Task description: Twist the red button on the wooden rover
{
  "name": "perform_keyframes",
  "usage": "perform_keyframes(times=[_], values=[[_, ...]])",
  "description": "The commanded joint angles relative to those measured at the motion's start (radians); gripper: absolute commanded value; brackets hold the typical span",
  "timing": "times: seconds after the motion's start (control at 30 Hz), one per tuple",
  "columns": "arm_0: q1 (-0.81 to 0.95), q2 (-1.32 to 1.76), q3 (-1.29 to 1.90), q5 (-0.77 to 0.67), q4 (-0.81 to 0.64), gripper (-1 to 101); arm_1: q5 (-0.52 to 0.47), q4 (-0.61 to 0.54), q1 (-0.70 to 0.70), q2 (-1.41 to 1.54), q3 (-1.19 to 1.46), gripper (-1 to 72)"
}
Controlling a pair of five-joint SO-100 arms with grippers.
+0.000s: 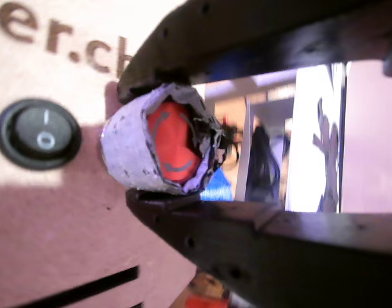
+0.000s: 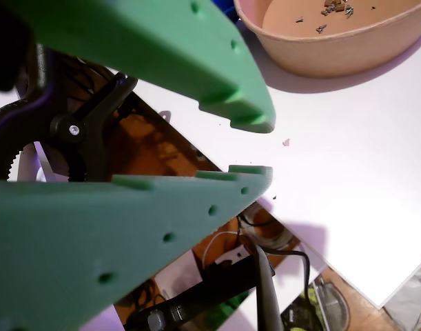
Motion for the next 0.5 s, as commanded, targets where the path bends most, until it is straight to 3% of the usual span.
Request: perform_keyframes(times=[0.0, 0.47], values=[[0.069, 0.08, -0.006, 0.104, 0.021, 0, -0.011, 0.009, -0.002, 0.002, -0.005, 2.5], [0.071, 0.087, -0.006, 0.413, 0.115, 0, -0.011, 0.009, -0.002, 0.002, -0.005, 2.5]])
